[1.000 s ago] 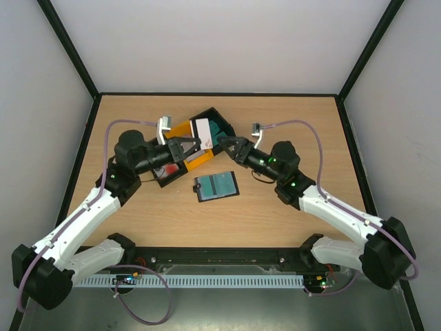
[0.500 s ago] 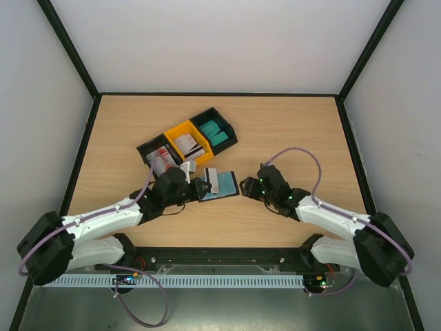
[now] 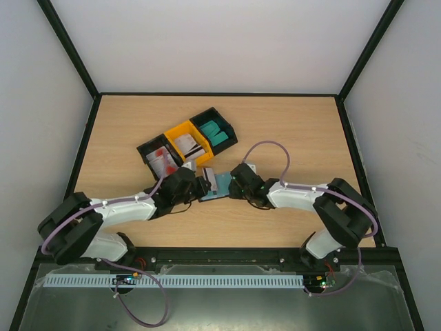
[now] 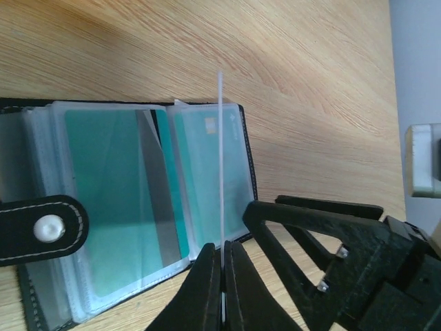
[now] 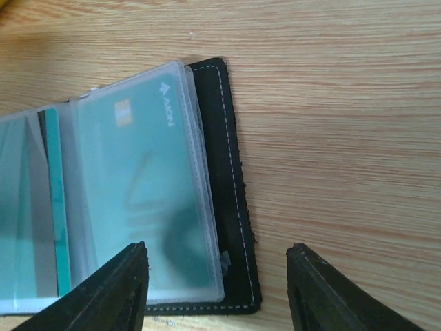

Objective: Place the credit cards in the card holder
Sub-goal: Insert the credit card into the card holder.

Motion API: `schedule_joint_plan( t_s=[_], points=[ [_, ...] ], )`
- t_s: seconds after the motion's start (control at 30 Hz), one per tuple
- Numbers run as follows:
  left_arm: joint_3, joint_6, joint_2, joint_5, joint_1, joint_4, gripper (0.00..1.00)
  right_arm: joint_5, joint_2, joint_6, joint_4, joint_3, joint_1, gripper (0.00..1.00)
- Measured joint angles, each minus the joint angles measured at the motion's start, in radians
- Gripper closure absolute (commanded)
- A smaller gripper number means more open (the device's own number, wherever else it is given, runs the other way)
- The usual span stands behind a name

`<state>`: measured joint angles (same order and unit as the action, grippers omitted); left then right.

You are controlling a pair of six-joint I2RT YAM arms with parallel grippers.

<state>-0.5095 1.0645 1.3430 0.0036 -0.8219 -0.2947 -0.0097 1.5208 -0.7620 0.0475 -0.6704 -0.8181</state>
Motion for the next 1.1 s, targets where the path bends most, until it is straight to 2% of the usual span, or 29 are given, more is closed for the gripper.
schedule_joint_plan(
  t_s=[0.27,0.6,1.1],
  points=[
    [0.001,0.032,0.081,0.060,0.000,-0.090,0.97,-0.003,0.048,0.021,-0.010,-0.011,-0.001,0.57],
    [0.048,0.084,0.114,0.070,0.000,-0.141,0.97,-0.002,0.050,0.014,-0.024,-0.005,-0.001,0.67],
    [0.080,0.104,0.145,0.110,0.027,-0.244,0.97,-0.018,0.052,0.011,-0.045,0.001,-0.001,0.68]
  ],
)
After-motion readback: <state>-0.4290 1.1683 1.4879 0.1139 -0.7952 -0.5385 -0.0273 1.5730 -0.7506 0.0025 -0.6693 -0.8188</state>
